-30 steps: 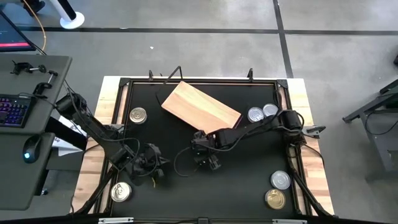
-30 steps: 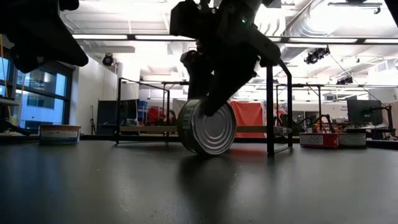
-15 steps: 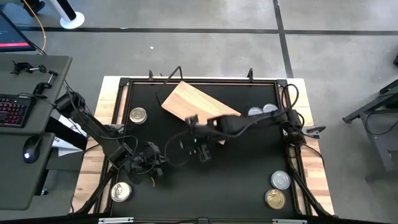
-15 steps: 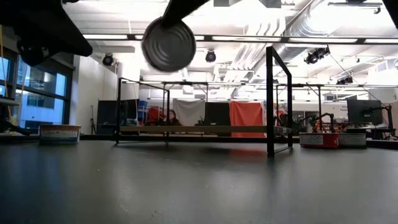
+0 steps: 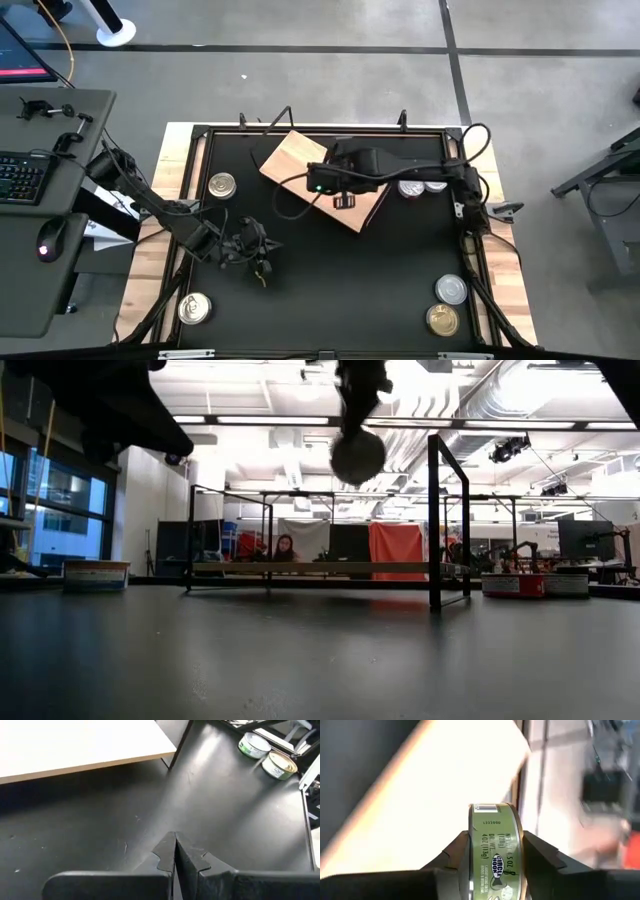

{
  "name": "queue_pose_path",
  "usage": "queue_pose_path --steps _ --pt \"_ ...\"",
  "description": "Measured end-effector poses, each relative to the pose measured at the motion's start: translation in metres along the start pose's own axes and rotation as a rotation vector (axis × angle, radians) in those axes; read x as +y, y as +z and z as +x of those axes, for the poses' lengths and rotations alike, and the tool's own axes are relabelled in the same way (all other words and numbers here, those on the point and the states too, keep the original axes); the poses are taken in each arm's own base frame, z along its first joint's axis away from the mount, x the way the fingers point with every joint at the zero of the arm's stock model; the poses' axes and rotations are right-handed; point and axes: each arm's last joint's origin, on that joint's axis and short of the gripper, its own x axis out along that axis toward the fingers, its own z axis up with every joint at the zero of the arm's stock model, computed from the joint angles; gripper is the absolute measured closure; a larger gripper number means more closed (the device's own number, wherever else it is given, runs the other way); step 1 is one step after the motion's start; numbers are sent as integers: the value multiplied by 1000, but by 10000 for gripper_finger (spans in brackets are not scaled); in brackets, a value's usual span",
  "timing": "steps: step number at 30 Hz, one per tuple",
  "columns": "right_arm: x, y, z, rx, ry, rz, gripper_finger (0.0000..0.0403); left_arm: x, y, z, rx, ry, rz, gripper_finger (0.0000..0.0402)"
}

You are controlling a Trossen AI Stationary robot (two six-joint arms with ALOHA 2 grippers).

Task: Stack canned seafood by type on shelf
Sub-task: Put the top green tuna can on the shelf

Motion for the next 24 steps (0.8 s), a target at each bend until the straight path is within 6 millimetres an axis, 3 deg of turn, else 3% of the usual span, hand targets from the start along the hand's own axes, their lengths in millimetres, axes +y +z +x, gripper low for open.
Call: queue_pose_path --steps 8,17,24 --pt "9 0 56 36 -88 85 287 0 0 0 8 -5 1 401" --pt "33 -9 85 92 -91 232 287 0 -1 0 11 -6 42 402" --pt "47 -15 103 106 -101 234 287 0 -1 0 10 -7 81 401"
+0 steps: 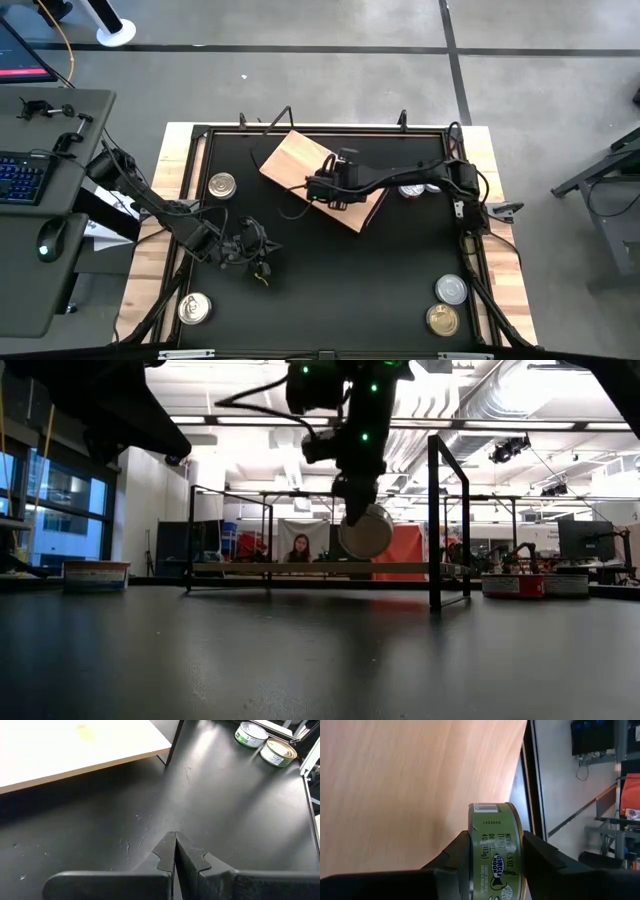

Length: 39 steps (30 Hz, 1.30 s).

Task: Stack canned seafood by type on shelf
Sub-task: Put the top green tuna can on the shelf

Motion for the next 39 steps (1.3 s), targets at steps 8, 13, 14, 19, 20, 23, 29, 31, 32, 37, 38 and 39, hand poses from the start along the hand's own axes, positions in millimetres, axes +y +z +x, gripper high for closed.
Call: queue_pose_path --steps 8,13,14,19,20,23,29,31,32,37,38,39 --pt "8 -1 4 -14 39 7 284 0 0 0 -1 -1 -10 401" --pt "15 2 -1 -47 134 18 217 0 0 0 -1 -1 -11 401" --pt "17 2 -2 -51 137 16 203 0 0 0 -1 -1 -11 402" --pt "22 2 -5 -56 194 29 171 0 0 0 -1 -1 -12 402" --pt "22 2 -5 -53 214 36 171 0 0 0 -1 -1 -11 402" --pt "23 3 -6 -51 260 50 169 0 0 0 -1 -1 -11 401" --pt "6 15 -20 -92 370 141 182 0 0 0 -1 -1 -11 401" --pt "-8 21 -22 -108 422 196 213 0 0 0 -1 -1 -11 401" --pt "-16 23 -22 -105 445 221 237 0 0 0 0 -2 -11 401" --pt "-56 17 0 35 679 381 385 -1 -1 0 33 -29 -34 401" --pt "-62 13 7 78 709 404 387 -1 -1 0 38 -34 -43 401" --pt "-66 8 13 119 718 414 386 -1 -1 0 41 -35 -53 401"
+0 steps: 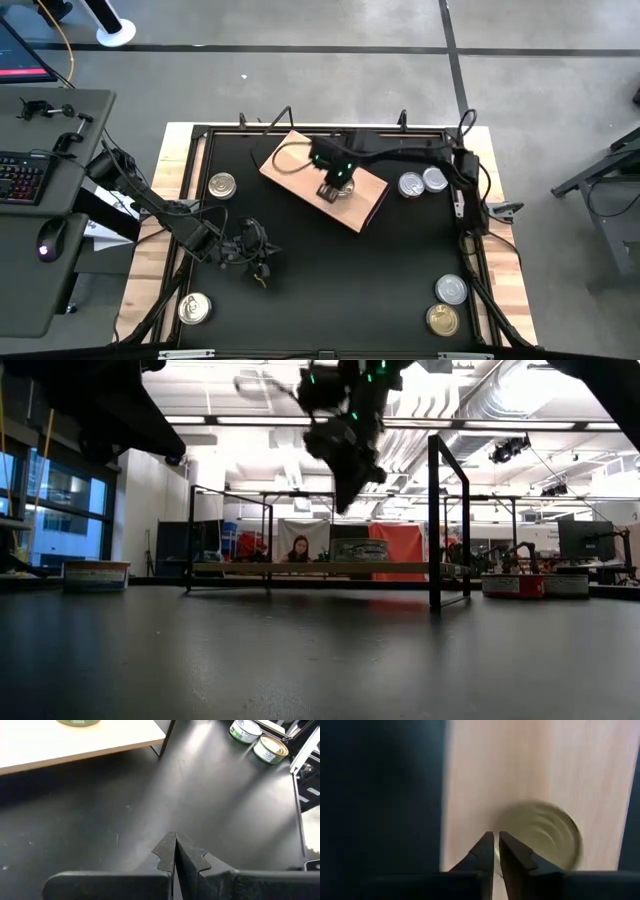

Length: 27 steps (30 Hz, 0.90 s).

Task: Stack canned seafood by type on shelf
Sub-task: Put the top green tuna can on the shelf

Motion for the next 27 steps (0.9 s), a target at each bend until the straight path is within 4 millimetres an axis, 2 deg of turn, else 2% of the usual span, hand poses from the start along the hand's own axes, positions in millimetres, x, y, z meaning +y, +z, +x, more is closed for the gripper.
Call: queue_pose_path --steps 3,6,18,27 --pt "-15 -3 6 49 -12 27 398 0 0 0 0 0 -9 401" --pt "-18 -6 12 72 -26 30 400 0 0 0 0 0 -10 402" --pt "-10 -14 32 46 -103 4 403 1 1 0 -22 18 -9 401" --pt "0 -32 32 201 -140 -60 403 1 1 0 -23 18 -13 401"
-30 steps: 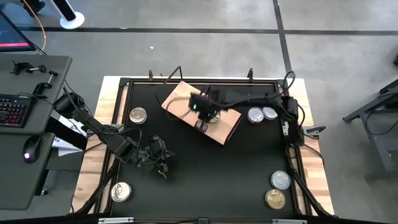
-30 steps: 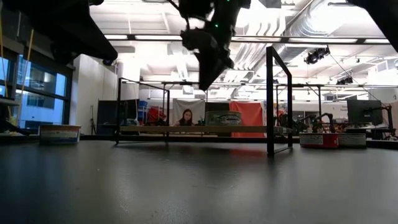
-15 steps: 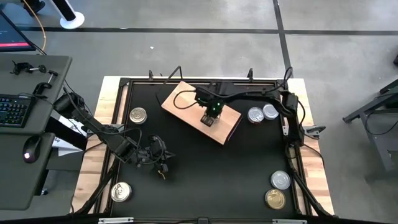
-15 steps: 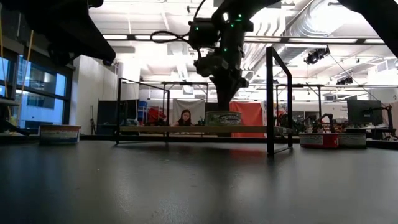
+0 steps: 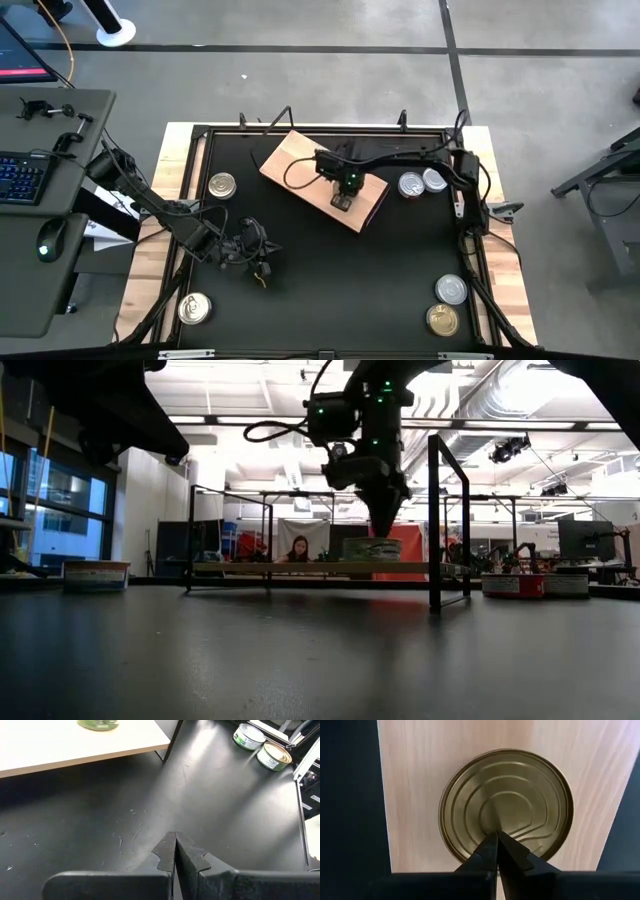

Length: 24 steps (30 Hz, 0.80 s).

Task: Stack canned seafood by type on shelf
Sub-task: Put the top green tuna can on the shelf, then put the red tuna can on the shelf

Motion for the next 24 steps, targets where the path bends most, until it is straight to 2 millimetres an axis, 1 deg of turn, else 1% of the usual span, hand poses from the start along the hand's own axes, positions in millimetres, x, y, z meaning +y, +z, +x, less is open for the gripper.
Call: queue_pose_path --steps 2,6,8,10,12,15,18,21,24 --pt "5 -5 0 38 -9 -30 403 0 0 0 0 0 -6 401" --pt "14 -9 0 51 -19 -65 403 0 0 0 -1 1 -6 402" --pt "16 -9 -1 38 -31 -69 403 0 0 0 -8 7 -4 402" --pt "16 -6 -6 14 -29 -63 403 0 0 0 -12 9 2 402" --pt "16 -2 -15 -24 -34 -63 403 0 0 0 -12 10 3 402" --pt "15 4 -36 -88 -67 -90 403 0 0 0 -12 10 3 401" --pt "14 8 -57 -143 -61 -97 403 0 0 0 -12 10 3 401" --pt "16 0 -72 -122 -44 -146 403 0 0 0 -12 10 3 401" --pt "27 -20 -99 -183 -25 -211 403 0 0 0 -12 9 3 402"
